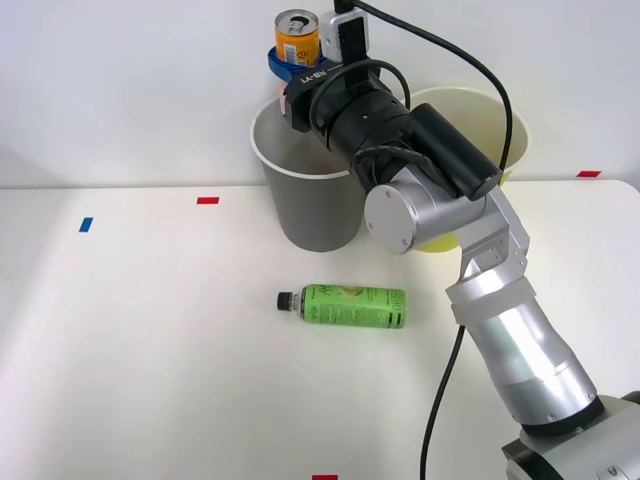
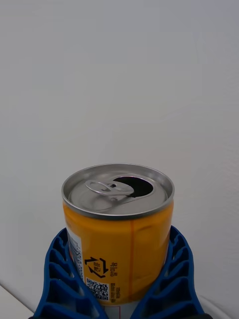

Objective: Put cans in the gray bin, plastic bottles in the light green bin

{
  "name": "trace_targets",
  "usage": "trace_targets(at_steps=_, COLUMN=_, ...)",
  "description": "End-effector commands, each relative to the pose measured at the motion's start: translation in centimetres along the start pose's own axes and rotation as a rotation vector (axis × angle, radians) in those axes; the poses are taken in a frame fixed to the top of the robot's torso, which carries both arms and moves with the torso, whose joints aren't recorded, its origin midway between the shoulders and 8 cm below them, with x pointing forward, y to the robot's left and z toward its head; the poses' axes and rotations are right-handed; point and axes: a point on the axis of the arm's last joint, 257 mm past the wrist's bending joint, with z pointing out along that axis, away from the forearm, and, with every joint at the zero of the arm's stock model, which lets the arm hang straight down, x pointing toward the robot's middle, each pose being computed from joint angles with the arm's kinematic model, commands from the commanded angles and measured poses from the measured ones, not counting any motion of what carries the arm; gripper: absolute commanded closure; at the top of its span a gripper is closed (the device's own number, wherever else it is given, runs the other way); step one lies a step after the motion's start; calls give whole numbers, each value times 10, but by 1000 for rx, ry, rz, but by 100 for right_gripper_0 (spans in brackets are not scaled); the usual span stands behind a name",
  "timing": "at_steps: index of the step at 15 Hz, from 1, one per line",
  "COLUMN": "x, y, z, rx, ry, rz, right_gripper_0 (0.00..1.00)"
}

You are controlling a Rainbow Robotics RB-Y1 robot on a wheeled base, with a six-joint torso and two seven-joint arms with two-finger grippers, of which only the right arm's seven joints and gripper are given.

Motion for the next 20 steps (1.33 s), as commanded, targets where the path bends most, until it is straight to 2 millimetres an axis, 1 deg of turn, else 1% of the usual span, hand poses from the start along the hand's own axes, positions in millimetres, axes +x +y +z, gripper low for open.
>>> trace_targets(at_steps=1, x=4, y=-7, z=5, rx=20, ry=-21, rz=-11, right_gripper_0=100)
trace_targets(at_steps=4, x=6, y=-8, z=4, rx=19, ry=-17, rz=-29, right_gripper_0=100)
trace_targets(at_steps=5, x=5, y=-6, z=4, rx=15, ry=-19, rz=-33, right_gripper_0=92)
trace_targets(at_steps=6, x=5, y=-3, z=4, rx=8, ry=-27, rz=-42, right_gripper_0=45)
trace_targets(at_steps=7, x=4, y=0, z=4, rx=2, ry=-30, rz=-46, right_gripper_0=16)
trace_targets(at_steps=8, x=3, y=4, z=4, rx=-4, ry=-36, rz=-48, right_gripper_0=0)
trace_targets(at_steps=11, x=2, y=9, z=5, rx=-12, ry=-38, rz=-42, right_gripper_0=0)
trace_targets(at_steps=13, x=0, y=6, z=5, rx=-6, ry=-47, rz=-53, right_gripper_0=0)
trace_targets(at_steps=16, x=-16, y=0, z=-1, rx=8, ry=-93, rz=-68, right_gripper_0=0)
trace_targets(at_steps=19, x=-28, y=-13, z=-28, rx=37, ry=-129, rz=-100, right_gripper_0=0)
trace_targets(at_steps=20, x=-29, y=-16, z=-41, rx=48, ry=-136, rz=-123, right_gripper_0=0)
